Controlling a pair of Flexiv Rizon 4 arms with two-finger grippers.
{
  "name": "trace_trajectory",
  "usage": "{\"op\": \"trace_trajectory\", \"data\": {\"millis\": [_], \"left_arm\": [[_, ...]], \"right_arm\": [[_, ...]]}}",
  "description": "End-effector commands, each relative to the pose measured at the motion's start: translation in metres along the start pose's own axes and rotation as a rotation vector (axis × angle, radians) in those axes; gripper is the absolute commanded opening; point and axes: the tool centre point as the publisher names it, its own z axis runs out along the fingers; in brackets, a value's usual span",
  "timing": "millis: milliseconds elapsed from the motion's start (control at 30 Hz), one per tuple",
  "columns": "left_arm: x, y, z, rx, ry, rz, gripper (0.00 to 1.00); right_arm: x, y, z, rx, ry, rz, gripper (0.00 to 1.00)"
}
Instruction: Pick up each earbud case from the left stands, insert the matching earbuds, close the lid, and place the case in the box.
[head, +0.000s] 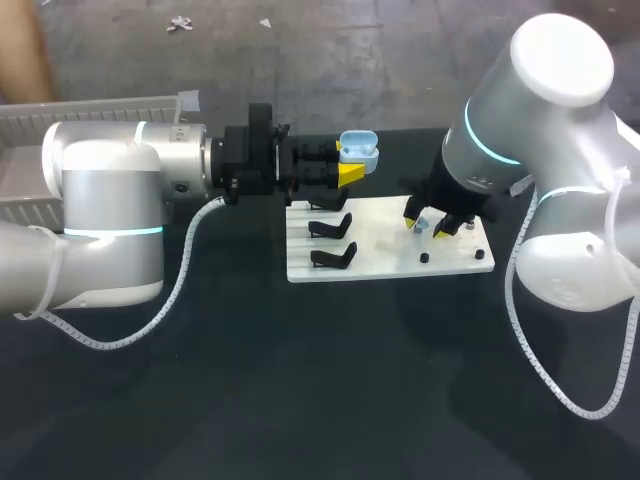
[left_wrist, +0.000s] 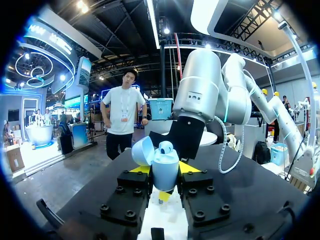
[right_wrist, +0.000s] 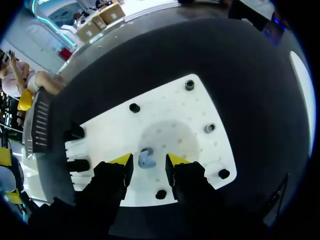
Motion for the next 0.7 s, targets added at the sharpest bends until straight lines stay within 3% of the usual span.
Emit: {"op": "trace_trajectory", "data": {"millis": [33,300,700], "left_arm": [[0.0011,-0.0020,0.0002,-0.008,-0.005,0.005,0.00],[0.0011,-0.0020,0.0002,-0.008,-0.005,0.005,0.00],[0.0011,-0.0020,0.0002,-0.008,-0.005,0.005,0.00]], "right_arm": [[-0.0017,0.0016,0.0008,0.001,0.004,-0.002,0.39],[-0.0034,0.0027,0.0005,-0.003,0.002,0.001,0.32],[-0.0021,0.0015,0.0010,-0.002,0.005,0.006,0.31]]}}
